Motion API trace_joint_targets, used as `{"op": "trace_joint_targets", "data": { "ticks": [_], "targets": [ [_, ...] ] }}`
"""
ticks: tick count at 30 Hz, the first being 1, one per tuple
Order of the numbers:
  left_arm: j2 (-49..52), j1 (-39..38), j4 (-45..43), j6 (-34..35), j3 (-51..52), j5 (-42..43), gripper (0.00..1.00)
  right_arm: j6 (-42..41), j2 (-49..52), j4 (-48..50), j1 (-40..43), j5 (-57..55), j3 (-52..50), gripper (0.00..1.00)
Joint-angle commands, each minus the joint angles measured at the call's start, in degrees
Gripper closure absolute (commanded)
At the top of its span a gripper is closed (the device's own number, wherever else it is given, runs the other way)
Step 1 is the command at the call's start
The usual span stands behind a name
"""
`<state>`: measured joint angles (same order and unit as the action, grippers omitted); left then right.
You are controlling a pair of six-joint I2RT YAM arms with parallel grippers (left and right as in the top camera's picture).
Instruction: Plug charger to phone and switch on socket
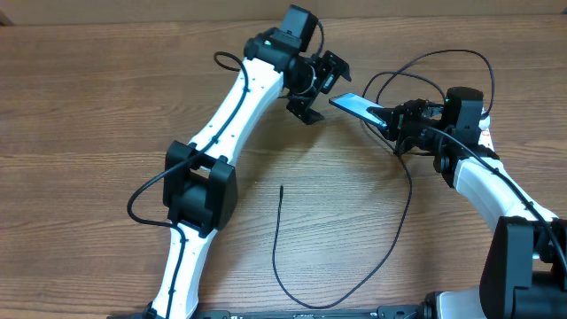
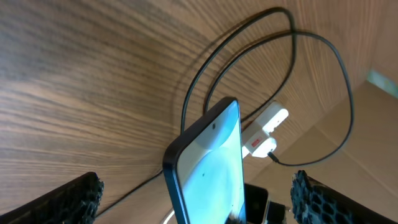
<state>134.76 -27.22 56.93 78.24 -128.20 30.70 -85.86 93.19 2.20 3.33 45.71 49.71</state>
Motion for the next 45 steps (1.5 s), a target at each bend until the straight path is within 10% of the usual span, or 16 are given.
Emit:
{"op": "trace_joint_targets", "data": {
  "ticks": [1, 17, 27, 45],
  "targets": [
    [-0.42, -1.9, -0.28, 6.86, -1.31, -4.74, 0.0, -9.6, -0.26, 1.22, -0.07, 1.99, 1.27, 0.96],
    [-0.39, -5.22, -0.66, 20.17, -1.31, -10.32, 0.1, -28.37, -0.26, 3.74, -0.28, 11.26, 1.27, 0.96],
    [-0.39, -6.47, -0.85, 20.17, -1.31, -10.36, 0.57, -28.39, -0.26, 3.76, -0.28, 12.33, 1.27, 0.96],
    [-0.39, -6.97, -0.83, 20.83, -1.31, -10.12, 0.75, -36.13, -0.26, 3.78, -0.26, 12.7, 1.27, 0.96]
  ]
}}
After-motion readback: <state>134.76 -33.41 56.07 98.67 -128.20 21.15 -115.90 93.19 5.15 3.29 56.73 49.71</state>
